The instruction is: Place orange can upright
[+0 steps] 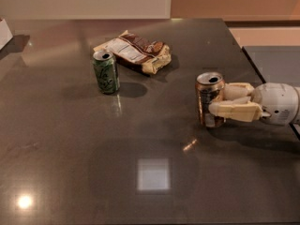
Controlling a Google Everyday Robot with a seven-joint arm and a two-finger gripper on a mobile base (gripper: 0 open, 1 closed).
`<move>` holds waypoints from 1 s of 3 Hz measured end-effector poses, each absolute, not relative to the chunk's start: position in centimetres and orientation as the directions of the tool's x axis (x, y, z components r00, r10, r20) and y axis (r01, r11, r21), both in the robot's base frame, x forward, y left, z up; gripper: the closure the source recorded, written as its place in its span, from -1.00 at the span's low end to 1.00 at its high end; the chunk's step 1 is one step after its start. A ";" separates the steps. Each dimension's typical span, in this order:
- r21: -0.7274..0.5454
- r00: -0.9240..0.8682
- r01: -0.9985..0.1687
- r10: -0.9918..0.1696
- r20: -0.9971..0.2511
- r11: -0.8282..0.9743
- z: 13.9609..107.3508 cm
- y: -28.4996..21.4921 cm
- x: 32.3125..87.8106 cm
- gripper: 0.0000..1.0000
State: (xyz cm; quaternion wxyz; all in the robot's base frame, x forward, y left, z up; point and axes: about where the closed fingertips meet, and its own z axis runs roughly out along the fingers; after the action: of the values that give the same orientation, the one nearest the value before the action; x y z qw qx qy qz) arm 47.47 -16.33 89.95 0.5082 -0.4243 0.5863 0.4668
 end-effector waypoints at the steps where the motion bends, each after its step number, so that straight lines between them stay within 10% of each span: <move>1: 0.112 -0.116 -0.970 -0.006 -0.993 0.215 89.4 -16.1 47.7 1.00; 3: 0.039 -0.041 -0.977 -0.002 -0.999 0.212 89.1 -15.1 47.5 0.19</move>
Offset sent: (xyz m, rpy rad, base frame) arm 0.0011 0.0072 -0.0146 0.0342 -0.0821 -0.0246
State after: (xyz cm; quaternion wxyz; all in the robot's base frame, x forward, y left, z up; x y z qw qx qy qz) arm 47.51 -15.12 89.06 0.5386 -0.4353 0.5620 0.4523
